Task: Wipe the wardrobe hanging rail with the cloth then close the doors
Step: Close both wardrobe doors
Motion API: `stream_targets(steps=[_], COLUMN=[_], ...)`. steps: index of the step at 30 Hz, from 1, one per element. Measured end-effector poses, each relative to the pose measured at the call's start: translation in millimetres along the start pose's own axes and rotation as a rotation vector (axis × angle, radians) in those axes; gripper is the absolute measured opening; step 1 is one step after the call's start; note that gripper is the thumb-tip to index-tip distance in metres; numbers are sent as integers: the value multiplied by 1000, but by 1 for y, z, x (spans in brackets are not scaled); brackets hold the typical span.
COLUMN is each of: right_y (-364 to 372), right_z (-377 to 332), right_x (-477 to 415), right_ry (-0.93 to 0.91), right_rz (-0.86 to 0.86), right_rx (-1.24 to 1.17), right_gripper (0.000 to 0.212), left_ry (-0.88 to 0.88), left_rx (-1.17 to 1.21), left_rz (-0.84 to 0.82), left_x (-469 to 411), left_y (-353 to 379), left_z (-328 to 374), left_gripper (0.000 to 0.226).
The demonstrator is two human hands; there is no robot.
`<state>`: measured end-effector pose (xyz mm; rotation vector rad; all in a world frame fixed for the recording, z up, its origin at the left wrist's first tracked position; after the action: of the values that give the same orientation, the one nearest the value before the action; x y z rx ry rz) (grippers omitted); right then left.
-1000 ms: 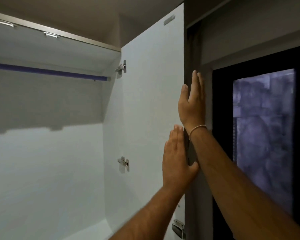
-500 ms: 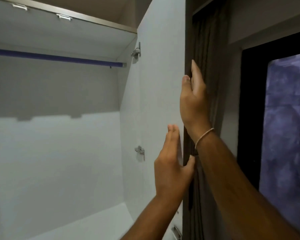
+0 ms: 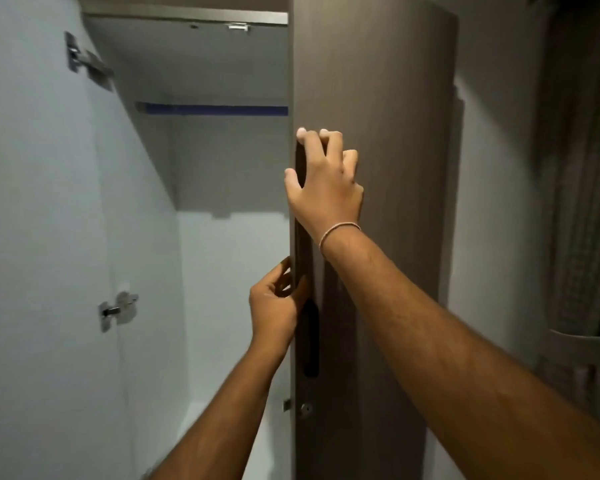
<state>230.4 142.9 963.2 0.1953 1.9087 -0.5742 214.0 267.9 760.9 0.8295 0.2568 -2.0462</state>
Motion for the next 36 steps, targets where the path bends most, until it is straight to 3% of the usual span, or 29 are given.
stream_targets(steps=[6, 10, 12, 15, 17, 19, 21, 25, 28, 32, 36], right_y=[33, 28, 27, 22, 15, 7, 3, 22, 33, 45, 43], right_z=[2, 3, -31, -120, -182, -236, -289, -379, -427, -445, -437], right_x=[-7, 5, 22, 59, 82, 96, 102, 109, 112, 109, 108], right_ry=[82, 163, 58, -171, -244, -275, -318, -380, -402, -388, -449], right_rz=[12, 57, 60, -6, -86, -153, -210, -373, -401, -366, -263], right_rx=[80, -73, -163, -354, -569, -779, -916, -923, -868, -815, -696], right_gripper=[55, 61, 63, 63, 57, 52, 57, 96, 116, 110, 94], left_ry=[-80, -109, 43, 574, 792, 711, 613, 390, 113, 43, -50], left_rx=[-21, 33, -142, -626, -999, -1294, -1370, -1170, -861, -823, -674], left_rz=[-93, -121, -22, 319, 488, 634, 741, 889, 749, 568, 600], left_x=[-29, -6, 10, 49, 81, 94, 101, 96, 73, 61, 70], left_y=[-4, -12, -51, -136, -178, -224, -275, -376, -426, -436, -441], left_z=[-16, 9, 40, 112, 148, 166, 181, 194, 173, 147, 126], left_gripper=[43, 43, 46, 49, 70, 103, 124, 132, 142, 128, 86])
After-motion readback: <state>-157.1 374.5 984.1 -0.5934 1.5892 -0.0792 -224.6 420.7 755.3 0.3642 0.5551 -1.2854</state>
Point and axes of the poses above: each hand's wrist, its own x-axis away from the middle knuckle, its own y-axis out of the palm, z = x × y, the point moved 9 cm from there along -x, towards the middle knuckle, and after that the axes turned 6 degrees about y, right-handed, at the moved point
